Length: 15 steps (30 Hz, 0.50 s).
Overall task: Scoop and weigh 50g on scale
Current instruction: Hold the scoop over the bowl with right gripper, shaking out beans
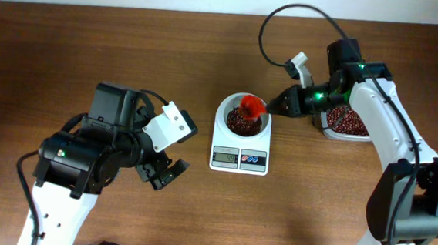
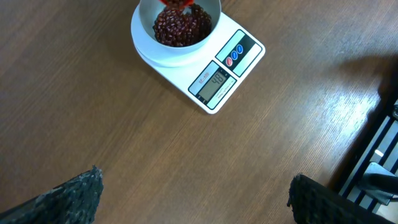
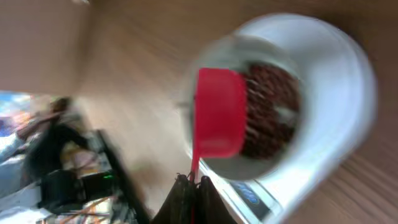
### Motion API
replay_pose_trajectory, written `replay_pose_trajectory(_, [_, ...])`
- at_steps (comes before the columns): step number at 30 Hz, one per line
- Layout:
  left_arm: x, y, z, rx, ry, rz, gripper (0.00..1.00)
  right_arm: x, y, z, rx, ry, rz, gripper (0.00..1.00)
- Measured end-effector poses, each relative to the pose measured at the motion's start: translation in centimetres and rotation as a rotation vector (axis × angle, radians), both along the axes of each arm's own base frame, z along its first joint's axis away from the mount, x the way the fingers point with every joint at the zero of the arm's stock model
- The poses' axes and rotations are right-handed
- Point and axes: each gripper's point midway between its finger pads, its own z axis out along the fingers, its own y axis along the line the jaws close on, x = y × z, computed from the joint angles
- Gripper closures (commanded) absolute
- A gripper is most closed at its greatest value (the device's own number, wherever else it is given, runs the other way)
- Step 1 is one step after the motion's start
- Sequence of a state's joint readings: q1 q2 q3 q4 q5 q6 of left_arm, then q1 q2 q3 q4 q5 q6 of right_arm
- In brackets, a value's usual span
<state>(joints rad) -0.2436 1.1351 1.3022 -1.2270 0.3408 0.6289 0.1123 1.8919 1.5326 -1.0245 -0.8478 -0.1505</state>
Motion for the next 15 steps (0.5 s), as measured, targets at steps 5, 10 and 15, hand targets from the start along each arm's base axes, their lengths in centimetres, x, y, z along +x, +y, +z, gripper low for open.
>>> replay_pose_trajectory(5, [0.0, 0.0, 0.0, 0.0, 0.0, 0.0, 0.01, 0.1, -0.6, -1.0, -0.085, 0.027, -0.037, 0.96])
replay_pose_trajectory(10, [0.0, 0.0, 0.0, 0.0, 0.0, 0.0, 0.01, 0.8, -0.2, 0.2, -0.063, -0.008, -0.032, 0.96])
replay_pose_trajectory(15, [0.0, 0.0, 0.0, 0.0, 0.0, 0.0, 0.01, 0.8, 0.1, 0.7, -0.038, -0.01, -0.027, 0.96])
